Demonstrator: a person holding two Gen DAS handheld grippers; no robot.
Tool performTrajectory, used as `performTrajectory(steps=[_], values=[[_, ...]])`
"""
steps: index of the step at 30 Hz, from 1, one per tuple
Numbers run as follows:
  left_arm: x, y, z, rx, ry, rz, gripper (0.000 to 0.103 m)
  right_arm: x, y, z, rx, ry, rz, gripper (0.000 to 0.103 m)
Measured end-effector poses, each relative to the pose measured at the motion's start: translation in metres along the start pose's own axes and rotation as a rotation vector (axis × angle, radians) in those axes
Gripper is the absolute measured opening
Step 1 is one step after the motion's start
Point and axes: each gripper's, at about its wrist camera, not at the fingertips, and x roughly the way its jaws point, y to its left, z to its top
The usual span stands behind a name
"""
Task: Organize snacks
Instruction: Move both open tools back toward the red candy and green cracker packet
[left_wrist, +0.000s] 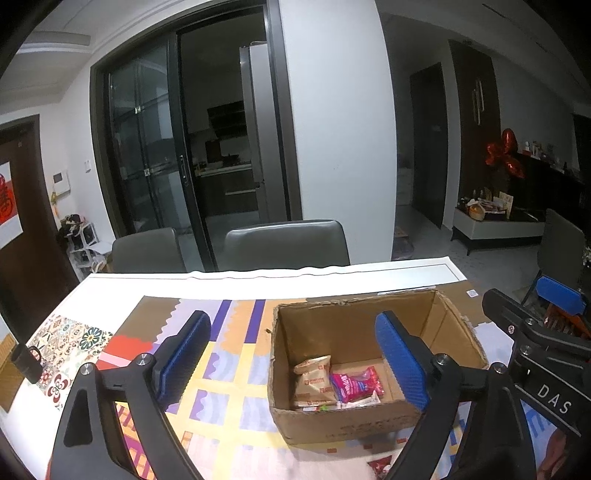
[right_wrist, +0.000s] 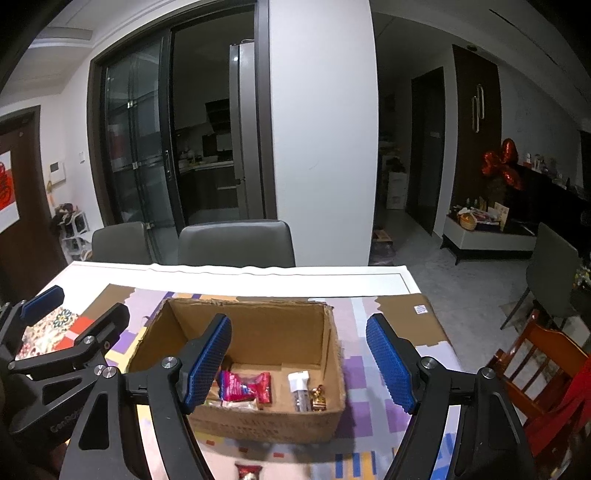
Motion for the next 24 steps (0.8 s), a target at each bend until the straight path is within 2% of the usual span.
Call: performTrajectory(steps=[3, 7, 16, 19, 24], values=[[-0.007, -0.005, -0.001, 0.003, -0.004, -0.009, 0.095, -0.009, -0.003, -0.002, 0.001, -0.008, -0.008, 0.076], [-0.016, -0.011, -0.004, 0.007, -0.002, -0.018, 0.097, -0.019, -0.01, -0.006, 0.006, -0.018, -0.024, 0.082], [-0.033, -0.023, -0.012, 0.02, -0.001, -0.029, 0.103, -0.042, -0.026, -0.019, 0.012, -0.021, -0.062, 0.082], [-0.037, -0.026, -0.016, 0.021, 0.001, -0.029, 0.103, -0.047, -0.032, -0.025, 0.017, -0.012, -0.072, 0.089], [-0.042, -0.029, -0.024, 0.018, 0.015, -0.038, 0.103, -0.056, -0.038, -0.034, 0.017, -0.006, -0.097, 0.089]])
